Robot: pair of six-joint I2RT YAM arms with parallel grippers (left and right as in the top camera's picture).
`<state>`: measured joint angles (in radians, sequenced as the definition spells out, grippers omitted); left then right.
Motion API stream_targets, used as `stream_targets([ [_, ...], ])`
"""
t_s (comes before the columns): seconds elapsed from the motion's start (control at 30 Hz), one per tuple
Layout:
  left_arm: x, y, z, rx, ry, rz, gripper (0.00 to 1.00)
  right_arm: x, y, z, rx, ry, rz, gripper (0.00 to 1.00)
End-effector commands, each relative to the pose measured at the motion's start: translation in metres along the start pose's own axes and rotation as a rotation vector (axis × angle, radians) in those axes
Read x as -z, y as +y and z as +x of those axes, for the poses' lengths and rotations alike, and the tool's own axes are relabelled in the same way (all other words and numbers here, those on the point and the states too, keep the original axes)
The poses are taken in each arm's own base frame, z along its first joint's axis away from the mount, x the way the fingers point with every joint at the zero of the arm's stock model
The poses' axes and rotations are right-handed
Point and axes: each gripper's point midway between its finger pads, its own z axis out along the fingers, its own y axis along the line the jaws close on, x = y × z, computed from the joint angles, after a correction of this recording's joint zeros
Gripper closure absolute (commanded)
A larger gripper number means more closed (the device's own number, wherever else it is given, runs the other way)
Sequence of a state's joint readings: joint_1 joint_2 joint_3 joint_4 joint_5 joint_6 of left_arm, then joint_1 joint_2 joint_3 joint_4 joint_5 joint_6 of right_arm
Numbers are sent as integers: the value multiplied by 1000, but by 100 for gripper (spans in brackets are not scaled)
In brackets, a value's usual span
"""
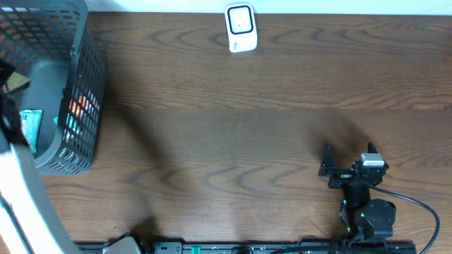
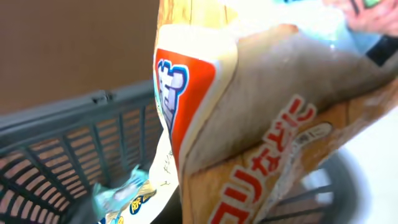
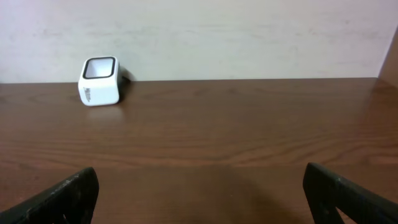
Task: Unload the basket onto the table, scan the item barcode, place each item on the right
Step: 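Grasp the orange-white wipes pack and lift it out with the left gripper, then carry the pack to the table center and release it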
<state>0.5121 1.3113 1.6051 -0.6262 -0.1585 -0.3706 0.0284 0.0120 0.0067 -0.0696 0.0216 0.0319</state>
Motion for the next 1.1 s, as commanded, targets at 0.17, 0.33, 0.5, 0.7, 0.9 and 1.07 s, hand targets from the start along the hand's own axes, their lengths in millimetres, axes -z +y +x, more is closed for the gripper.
stream_targets([
  [0.17,121,-101,1,43,26,553,92,0,-1,0,14,-1,4,1],
  [0.33,156,-154,52,-44,182,741,93,0,-1,0,14,-1,4,1],
  [0.5,143,-177,130,-174,387,657,93,0,-1,0,14,-1,4,1],
  [0.7,122,-209,241,-255,658,523,93,0,-1,0,14,-1,4,1],
  [0.9,99,-225,345,-362,819,382,93,0,-1,0,14,-1,4,1],
  [1.07,83,-226,419,-442,904,301,92,0,-1,0,14,-1,4,1],
])
